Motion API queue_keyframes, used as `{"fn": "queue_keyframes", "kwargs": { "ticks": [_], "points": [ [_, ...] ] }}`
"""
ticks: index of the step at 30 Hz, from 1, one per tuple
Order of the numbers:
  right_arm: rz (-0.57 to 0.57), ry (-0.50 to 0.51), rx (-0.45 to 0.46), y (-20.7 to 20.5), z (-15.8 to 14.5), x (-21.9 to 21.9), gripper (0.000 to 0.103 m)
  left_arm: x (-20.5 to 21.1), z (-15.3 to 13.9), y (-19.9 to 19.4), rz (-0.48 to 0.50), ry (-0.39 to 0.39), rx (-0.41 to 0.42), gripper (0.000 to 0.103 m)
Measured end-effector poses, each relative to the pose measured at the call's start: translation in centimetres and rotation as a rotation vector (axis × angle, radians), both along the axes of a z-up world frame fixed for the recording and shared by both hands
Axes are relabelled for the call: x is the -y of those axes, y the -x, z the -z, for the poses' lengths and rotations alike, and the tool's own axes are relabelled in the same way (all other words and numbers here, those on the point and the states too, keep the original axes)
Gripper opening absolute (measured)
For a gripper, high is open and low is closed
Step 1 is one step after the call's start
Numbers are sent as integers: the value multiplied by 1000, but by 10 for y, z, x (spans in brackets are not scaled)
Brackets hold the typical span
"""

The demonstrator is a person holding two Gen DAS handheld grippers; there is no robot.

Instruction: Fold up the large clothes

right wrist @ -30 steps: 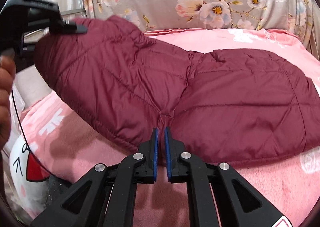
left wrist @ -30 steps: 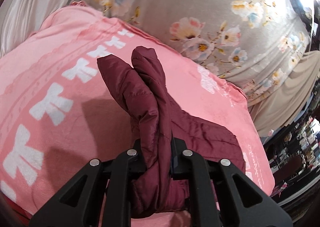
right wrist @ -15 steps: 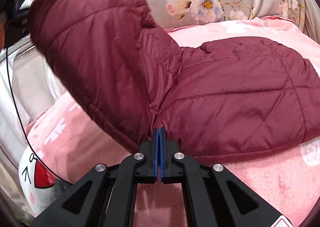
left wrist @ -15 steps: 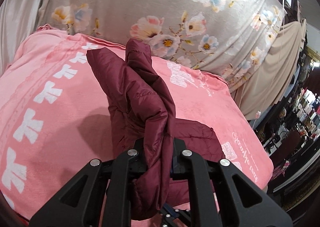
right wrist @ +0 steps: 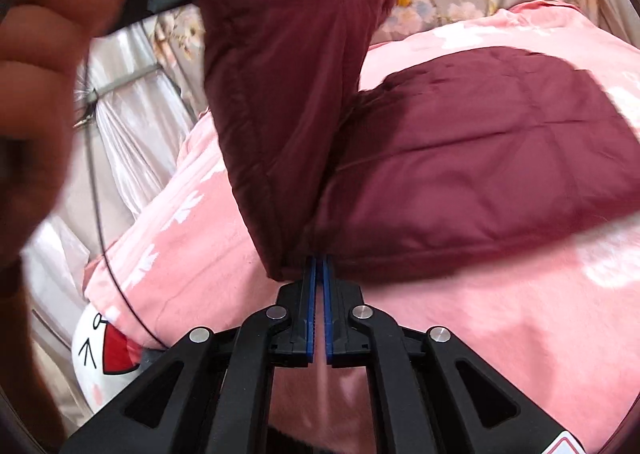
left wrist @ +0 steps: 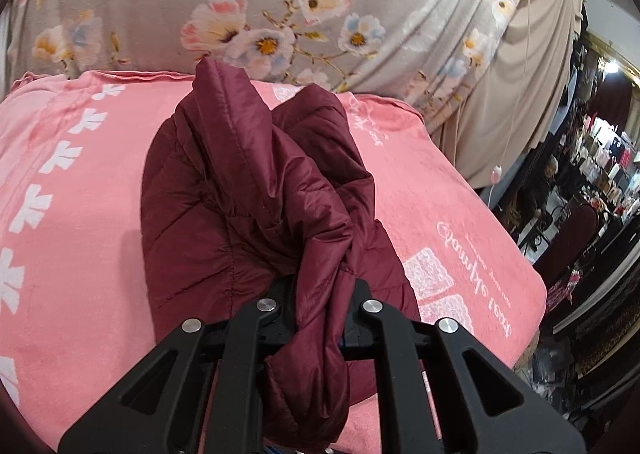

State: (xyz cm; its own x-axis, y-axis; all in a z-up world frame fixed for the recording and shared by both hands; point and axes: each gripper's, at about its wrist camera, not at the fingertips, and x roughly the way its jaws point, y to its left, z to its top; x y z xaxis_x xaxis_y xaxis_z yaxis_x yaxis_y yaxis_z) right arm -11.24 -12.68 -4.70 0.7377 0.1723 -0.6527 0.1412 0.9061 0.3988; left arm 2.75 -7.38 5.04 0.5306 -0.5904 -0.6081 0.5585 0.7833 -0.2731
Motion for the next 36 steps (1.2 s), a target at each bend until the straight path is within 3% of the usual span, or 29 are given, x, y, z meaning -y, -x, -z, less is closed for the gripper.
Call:
{"fn": "queue_keyframes", "kwargs": {
  "ticks": [7,15,30,35,36],
  "points": [
    [115,53,12,30,-15,37,8,55,28,-6,54,-67,-55,10],
    [181,38,-23,49,-7,59,8,94,62,-8,69,-130,-113,9],
    [241,24,-40,60,-12,80,9,125,115,-14,73,-211,-172,10],
    [284,51,-41,62,-26,88,10,124,114,-12,91,-211,-154,13],
    [294,59,-38,61,-32,94,13,121,109,-9,102,-198,-156,18]
  ]
}}
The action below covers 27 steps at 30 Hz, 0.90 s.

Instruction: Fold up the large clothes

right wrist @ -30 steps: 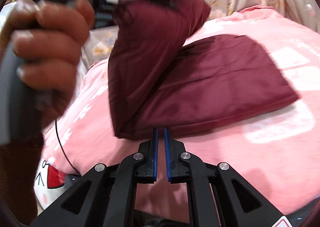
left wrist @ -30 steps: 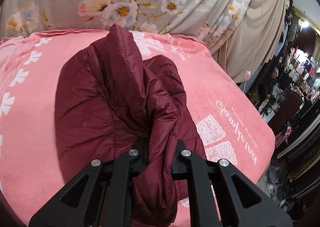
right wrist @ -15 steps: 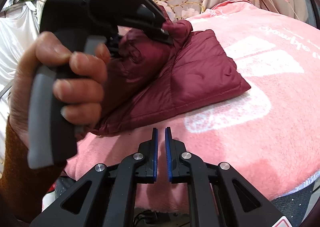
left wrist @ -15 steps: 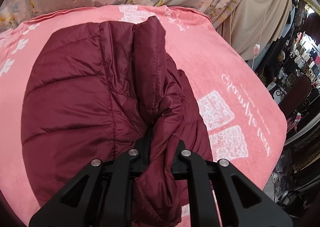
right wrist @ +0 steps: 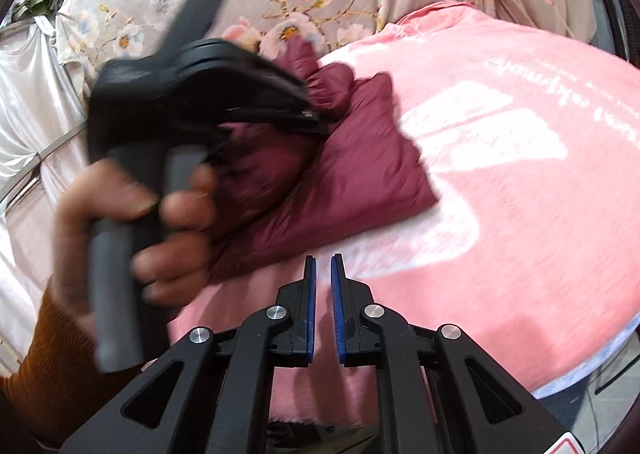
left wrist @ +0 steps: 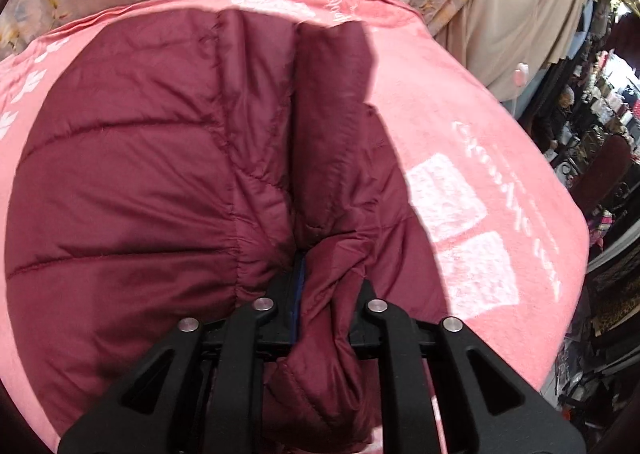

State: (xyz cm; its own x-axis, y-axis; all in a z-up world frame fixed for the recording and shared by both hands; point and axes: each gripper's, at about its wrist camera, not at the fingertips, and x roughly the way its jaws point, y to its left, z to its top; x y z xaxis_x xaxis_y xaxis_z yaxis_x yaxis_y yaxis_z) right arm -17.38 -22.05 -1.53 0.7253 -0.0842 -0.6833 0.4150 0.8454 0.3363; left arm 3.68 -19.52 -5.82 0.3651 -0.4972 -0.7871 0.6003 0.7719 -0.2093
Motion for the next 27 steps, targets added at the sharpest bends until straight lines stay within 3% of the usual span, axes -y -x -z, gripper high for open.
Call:
{"fn": "queue_keyframes", "kwargs": {
  "ticks": [2,3,4,6,9,13,17,21,26,27],
  "points": [
    [26,19,23,-1,-16,15,26,-9,-16,6,5,53,-18,36],
    [43,27,47,-3,-27,25,37,-16,-26,9,3,92,-15,53],
    [51,32,64,-5,-34,30,43,-24,-40,14,-5,136,8,63],
    [71,36,105,-15,-55,43,57,-37,-64,20,-27,177,70,67],
    [80,31,126,-37,-78,56,70,-61,-98,20,-94,195,155,76],
    [53,17,123,-66,-89,58,74,-98,-114,1,-257,136,225,76],
    [16,31,76,-93,-75,52,75,-134,-107,-21,-376,121,197,76],
    [-12,-5,12,-113,-53,47,75,-154,-93,-34,-444,99,174,76],
    [-16,-81,-57,-134,-26,51,75,-156,-79,-42,-460,80,154,76],
    [-17,-92,-67,-138,-21,53,69,-156,-78,-43,-457,78,151,76]
  ]
}}
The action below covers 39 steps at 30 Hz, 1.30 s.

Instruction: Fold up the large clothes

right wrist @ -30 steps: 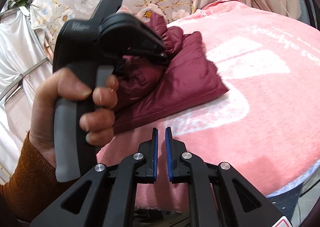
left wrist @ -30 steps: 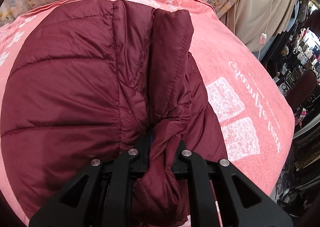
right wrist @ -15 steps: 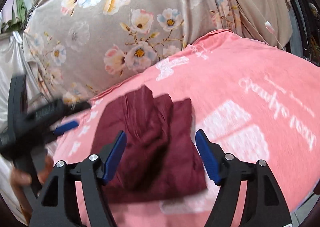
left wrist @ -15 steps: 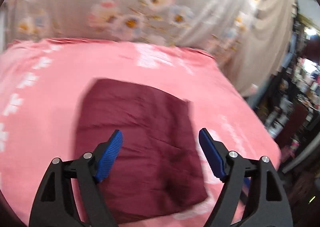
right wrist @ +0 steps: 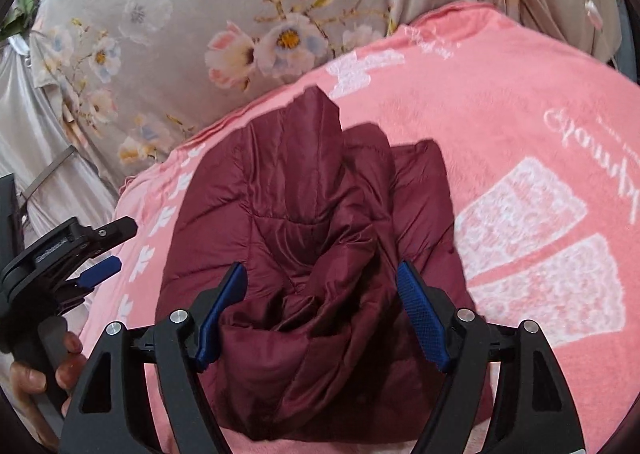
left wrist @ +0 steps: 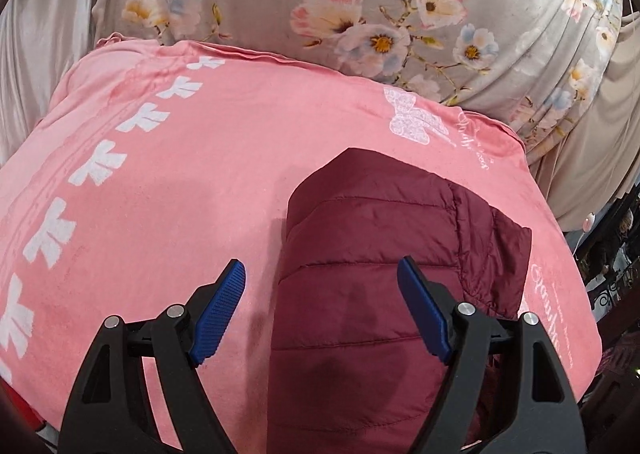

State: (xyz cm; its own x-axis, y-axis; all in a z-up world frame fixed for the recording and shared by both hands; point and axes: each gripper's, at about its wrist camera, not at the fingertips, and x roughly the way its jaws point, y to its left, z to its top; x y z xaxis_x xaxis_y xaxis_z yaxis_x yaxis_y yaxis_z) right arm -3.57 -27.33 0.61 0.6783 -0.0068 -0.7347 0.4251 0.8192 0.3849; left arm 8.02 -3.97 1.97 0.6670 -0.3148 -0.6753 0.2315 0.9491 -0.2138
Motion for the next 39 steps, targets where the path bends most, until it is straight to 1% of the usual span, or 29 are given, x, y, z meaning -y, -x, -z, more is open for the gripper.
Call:
{"fn": "queue_keyframes", "kwargs": {
  "ticks": [1,2,3,5,6,8,10,12,13,17,22,33,39],
  "points": [
    [-6,-7,-4,-3,3,1,61,1,1,0,1,-3,0,76],
    [-15,-8,-15,-6,5,3,36,3,2,0,2,-6,2,76],
    [-15,-8,-22,-8,6,5,21,5,1,0,4,-8,4,76],
    [-9,-48,29,-2,-1,12,13,9,0,-1,10,-8,8,76],
    [2,-51,60,4,-8,16,12,11,0,-1,15,-7,9,76],
    [34,-15,118,21,-24,21,11,16,-1,-1,27,-5,11,75],
    [62,33,132,35,-31,24,11,23,0,-1,48,-7,9,75],
    [77,82,96,43,-25,26,11,31,2,0,70,-11,5,74],
    [84,98,68,45,-18,28,11,37,4,0,83,-15,2,73],
    [90,123,14,48,3,31,10,59,15,2,123,-38,-16,72],
    [92,113,-17,48,19,38,11,79,34,-1,146,-71,-60,70],
    [89,113,-53,47,41,39,12,96,57,2,150,-171,-41,72],
    [80,151,-55,44,46,35,12,100,66,1,146,-194,-37,73]
  ]
}}
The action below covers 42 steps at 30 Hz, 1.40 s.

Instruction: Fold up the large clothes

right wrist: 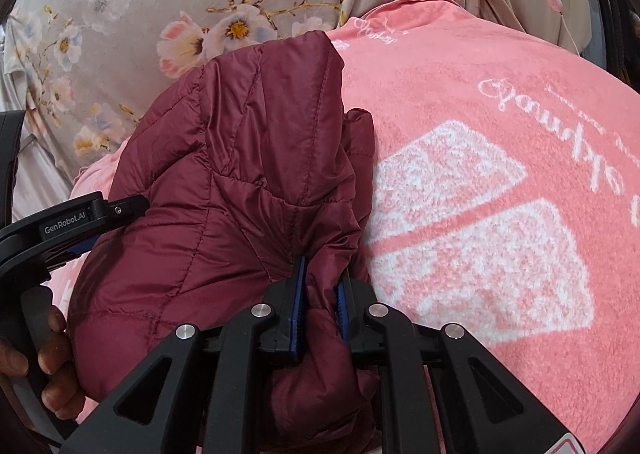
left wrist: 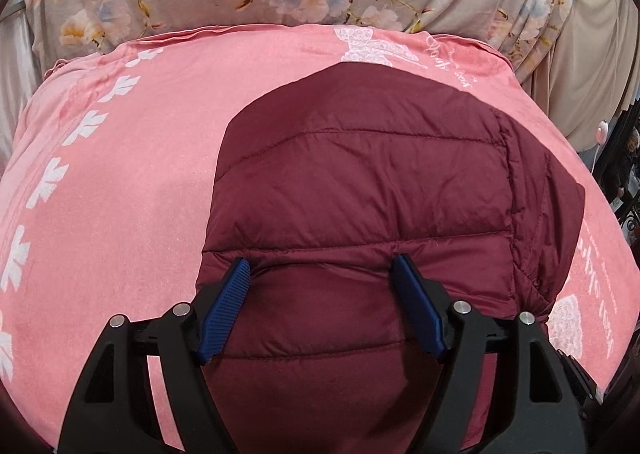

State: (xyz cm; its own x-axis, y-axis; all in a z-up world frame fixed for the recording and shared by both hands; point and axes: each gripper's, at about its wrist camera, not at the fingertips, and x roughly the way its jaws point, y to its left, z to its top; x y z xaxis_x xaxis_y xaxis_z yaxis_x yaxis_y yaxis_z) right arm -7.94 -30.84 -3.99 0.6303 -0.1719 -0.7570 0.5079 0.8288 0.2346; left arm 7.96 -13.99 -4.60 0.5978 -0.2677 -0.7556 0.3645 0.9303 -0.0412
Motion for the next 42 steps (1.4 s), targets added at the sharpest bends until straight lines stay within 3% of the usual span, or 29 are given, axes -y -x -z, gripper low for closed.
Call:
{"fn": "queue_keyframes", "kwargs": {
  "ticks": [5,8,11,15,18,22,31,42],
  "points": [
    [-7,25,8,0,2,-1,12,4,8,0,-4,-22,21,74],
    [-8,-7,26,5,-3,4,17,5,12,0,-10,-30,39,75],
    [20,33,40,15,-25,3,26,2,9,-1,-9,-18,30,75],
    [42,129,106,24,-70,2,26,-13,-9,-7,-19,54,-18,74],
    [25,168,143,11,-99,2,26,-22,-27,-15,-36,99,-20,74],
    [-21,209,153,-27,-117,-1,26,-22,-47,-24,-58,96,15,74],
    [-19,187,44,-85,-85,15,26,-5,-52,-38,-44,55,25,74],
    [7,150,-26,-89,-35,33,24,8,-22,-51,-34,20,-9,75]
  ]
}}
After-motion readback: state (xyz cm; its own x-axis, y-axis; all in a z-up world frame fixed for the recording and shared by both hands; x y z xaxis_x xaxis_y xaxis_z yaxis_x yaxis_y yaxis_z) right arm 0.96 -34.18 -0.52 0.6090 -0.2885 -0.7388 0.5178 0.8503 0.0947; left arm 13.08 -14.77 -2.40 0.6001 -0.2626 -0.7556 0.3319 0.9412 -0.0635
